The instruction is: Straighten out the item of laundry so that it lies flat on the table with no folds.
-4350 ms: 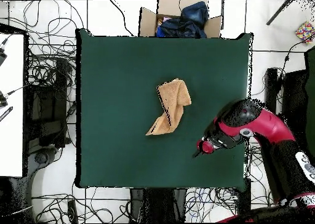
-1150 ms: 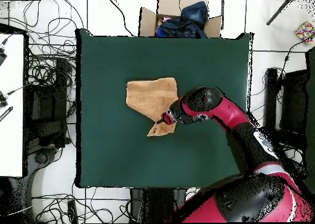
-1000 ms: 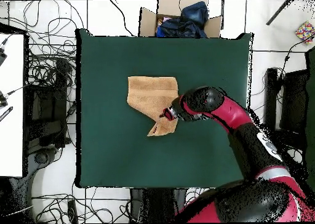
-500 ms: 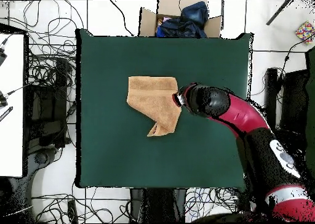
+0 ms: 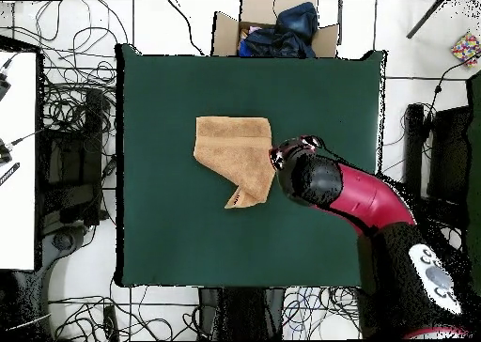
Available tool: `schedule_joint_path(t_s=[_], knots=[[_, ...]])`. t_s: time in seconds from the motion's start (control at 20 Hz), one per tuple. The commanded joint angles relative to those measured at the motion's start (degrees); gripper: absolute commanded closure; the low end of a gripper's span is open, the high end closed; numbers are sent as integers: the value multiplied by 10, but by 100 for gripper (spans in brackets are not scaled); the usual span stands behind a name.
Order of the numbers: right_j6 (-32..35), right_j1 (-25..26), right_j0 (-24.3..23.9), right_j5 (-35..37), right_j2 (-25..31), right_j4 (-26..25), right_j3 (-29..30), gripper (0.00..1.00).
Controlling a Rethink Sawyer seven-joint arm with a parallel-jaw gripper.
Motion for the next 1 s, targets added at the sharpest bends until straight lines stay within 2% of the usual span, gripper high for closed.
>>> schedule_joint_path(t_s=[0.05,0.3,0.4,0.6,0.7,0.8,0.9,1.0], knots=[[218,-16,3,-73,-18,36,121,0],[218,-25,-10,-56,28,49,128,0],[229,-22,-30,-73,57,56,142,0],[242,-4,-65,-155,97,38,167,0],[258,-6,-67,-181,93,38,180,0],[259,12,-71,-195,89,37,183,0],[235,35,-53,-196,55,27,164,0],[219,33,-16,-202,2,23,151,0]])
